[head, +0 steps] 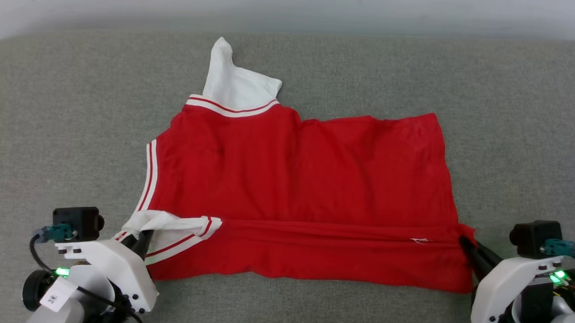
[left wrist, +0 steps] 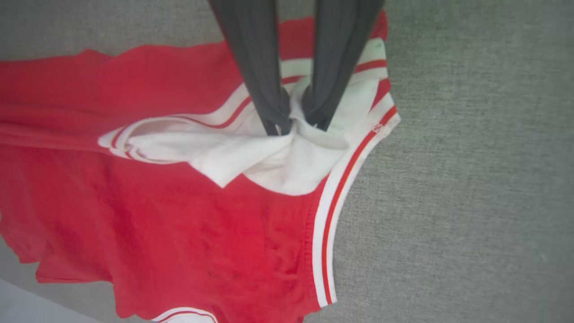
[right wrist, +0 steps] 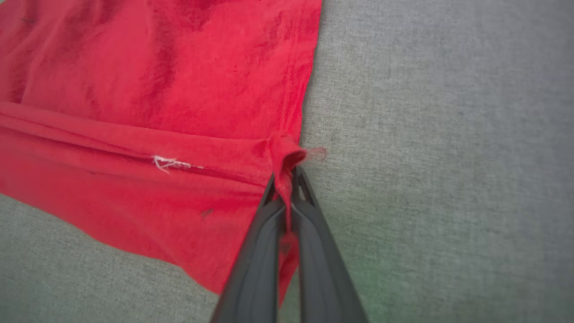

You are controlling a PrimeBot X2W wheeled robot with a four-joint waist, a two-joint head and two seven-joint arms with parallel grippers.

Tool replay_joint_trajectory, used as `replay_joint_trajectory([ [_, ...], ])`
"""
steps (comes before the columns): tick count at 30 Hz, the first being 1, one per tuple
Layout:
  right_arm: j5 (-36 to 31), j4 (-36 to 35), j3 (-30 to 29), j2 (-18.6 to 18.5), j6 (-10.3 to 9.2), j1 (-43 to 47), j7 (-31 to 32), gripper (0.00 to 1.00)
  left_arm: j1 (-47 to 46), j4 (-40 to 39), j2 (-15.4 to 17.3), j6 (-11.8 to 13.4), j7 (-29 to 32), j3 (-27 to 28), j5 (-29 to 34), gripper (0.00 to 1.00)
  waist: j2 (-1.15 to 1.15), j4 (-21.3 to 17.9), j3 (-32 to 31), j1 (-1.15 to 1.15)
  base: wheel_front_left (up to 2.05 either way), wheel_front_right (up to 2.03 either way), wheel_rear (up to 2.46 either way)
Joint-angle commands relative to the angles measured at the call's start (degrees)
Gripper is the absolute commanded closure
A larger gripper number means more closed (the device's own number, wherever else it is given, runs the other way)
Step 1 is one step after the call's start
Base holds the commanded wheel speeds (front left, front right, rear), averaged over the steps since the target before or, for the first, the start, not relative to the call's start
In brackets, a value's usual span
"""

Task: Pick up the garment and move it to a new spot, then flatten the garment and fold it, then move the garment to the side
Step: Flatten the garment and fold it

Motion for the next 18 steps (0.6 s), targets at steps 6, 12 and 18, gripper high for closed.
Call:
replay_joint_trajectory([
  [6,2.3,9.4,3.8,-1.0,-0.11,-3.9,-4.6,1.0,-2.5,5.1,-1.7,-2.2,0.8,-1.2,-1.5,1.0,0.0,-0.2,2.3,-0.02,0.0,0.0,0.0],
  [12,4.2,15.9,6.7,-1.3,-0.12,-6.3,-9.4,0.0,-3.6,9.1,-3.2,-3.8,0.1,-1.9,-2.4,0.11,0.0,-0.1,1.7,-0.02,0.0,0.0,0.0],
  [18,4.9,16.2,7.1,-1.3,-0.09,-8.0,-20.1,0.0,-4.1,10.8,-3.7,-4.5,-3.4,-1.2,-1.5,0.0,0.0,-0.4,-1.7,-0.02,0.0,0.0,0.0],
])
